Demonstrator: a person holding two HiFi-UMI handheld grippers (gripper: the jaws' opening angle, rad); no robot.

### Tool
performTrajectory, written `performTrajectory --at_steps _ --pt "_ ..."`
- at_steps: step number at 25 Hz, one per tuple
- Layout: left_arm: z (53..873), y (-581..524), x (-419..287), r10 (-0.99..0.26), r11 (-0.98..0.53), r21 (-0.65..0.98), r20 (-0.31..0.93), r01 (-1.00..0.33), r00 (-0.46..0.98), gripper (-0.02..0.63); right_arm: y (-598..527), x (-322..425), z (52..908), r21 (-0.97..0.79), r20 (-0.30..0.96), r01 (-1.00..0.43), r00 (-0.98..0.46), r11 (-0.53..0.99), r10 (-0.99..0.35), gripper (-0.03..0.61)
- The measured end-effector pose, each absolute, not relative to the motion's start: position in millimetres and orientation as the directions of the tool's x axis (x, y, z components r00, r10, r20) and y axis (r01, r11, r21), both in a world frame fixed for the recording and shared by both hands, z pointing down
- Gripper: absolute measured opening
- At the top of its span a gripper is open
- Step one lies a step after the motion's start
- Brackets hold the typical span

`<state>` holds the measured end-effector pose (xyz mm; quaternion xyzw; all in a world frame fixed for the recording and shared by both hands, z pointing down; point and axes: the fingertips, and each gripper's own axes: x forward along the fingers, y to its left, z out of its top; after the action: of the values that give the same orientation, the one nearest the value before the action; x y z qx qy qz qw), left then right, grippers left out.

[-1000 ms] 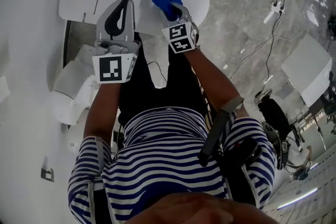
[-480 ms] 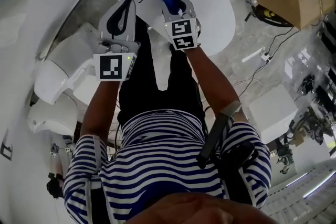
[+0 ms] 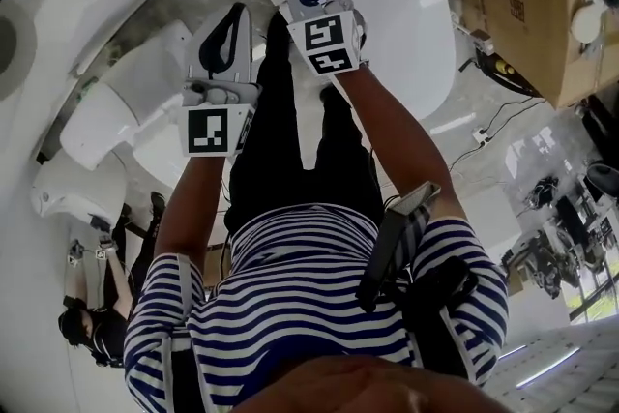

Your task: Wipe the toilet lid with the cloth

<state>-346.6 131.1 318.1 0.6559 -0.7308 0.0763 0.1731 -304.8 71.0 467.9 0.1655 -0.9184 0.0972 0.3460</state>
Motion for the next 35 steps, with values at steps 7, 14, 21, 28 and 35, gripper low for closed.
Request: performTrajectory --at_steps 7,14,21,28,35 --pt "330.8 129.7 -366.4 -0.921 0.114 0.112 0.384 -0.987 -0.062 0.002 75.2 -351.3 511.5 -0.102 0.703 -0.342 -0.689 0.934 -0.175 0.117" --pt "344.6 128.0 -380.4 -0.911 0.092 0.096 0.411 -0.991 -0.045 0.002 85.8 -361.5 562.2 -0.149 0.762 -0.362 -0.635 0.92 -0.127 0.117" --pt "350.6 129.1 -377.0 -0.911 0.076 0.106 0.412 -0.991 -0.026 0.002 90.4 -357.9 569.4 -0.141 0.765 -0.373 -0.629 0.917 -0.138 0.116" --pt "347.8 120.4 -352.3 -0.916 0.024 0.119 0.4 -0.993 0.025 0.002 121.3 -319.0 570.8 -0.171 0.783 -0.407 -0.609 0.897 -0.127 0.116" --pt "346.7 103.6 -293.6 -0.912 -0.08 0.122 0.391 -0.989 0.122 0.002 159.3 -243.0 579.2 -0.184 0.807 -0.457 -0.575 0.87 -0.131 0.115"
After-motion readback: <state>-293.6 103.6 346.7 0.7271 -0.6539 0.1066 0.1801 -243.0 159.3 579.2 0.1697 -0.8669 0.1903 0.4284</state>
